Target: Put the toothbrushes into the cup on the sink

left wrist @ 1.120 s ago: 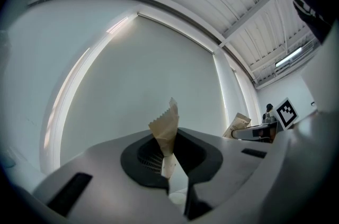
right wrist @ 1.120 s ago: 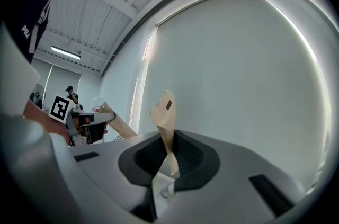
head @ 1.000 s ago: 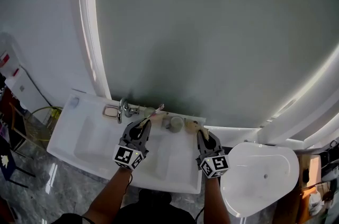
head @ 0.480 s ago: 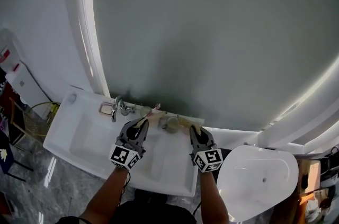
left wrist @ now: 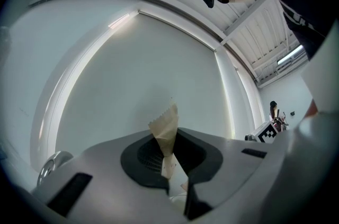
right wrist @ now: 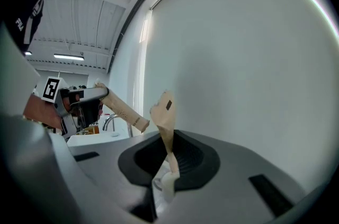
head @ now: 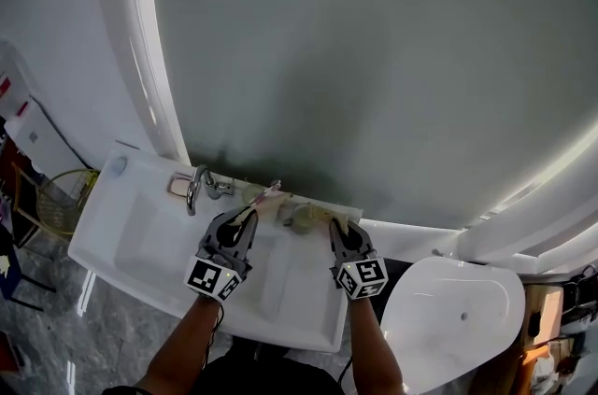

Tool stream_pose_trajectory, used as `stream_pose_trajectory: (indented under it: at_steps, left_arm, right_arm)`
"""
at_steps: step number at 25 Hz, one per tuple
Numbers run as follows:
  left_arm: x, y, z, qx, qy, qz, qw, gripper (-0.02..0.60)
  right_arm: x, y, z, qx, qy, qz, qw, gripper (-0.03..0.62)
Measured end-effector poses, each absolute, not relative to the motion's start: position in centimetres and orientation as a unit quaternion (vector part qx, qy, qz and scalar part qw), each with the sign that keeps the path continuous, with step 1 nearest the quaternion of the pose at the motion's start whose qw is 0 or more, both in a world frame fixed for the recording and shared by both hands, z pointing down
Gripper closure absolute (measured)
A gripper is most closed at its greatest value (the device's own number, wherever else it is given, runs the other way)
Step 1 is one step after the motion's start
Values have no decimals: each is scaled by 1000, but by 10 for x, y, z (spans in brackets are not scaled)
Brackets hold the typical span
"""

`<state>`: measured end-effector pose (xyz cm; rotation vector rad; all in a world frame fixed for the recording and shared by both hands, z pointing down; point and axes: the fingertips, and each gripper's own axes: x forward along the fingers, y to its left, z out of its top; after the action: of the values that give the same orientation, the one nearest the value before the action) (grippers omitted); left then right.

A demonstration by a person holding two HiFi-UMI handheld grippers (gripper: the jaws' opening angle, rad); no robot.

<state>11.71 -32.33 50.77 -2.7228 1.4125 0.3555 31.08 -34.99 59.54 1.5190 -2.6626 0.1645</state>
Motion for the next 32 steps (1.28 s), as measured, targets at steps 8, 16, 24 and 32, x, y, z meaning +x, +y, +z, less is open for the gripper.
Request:
stream_pose_trajectory:
  at_steps: [8, 16, 24, 32]
  left_arm:
    - [114, -334, 522, -876, 468, 117, 13, 537]
    - [111, -345, 534, -875, 471, 111, 7, 537]
    - [109, -346, 537, -872, 477, 107, 4, 537]
    - [106, -340, 539, -871, 480, 106, 4, 537]
  right_arm:
    - [322, -373, 647, 501, -858, 99, 57, 546]
    - [318, -390, 681, 490, -860, 121, 80, 546]
    - [313, -397, 698, 482, -860, 137, 97, 546]
    - [310, -402, 715, 489, -851, 156, 110, 545]
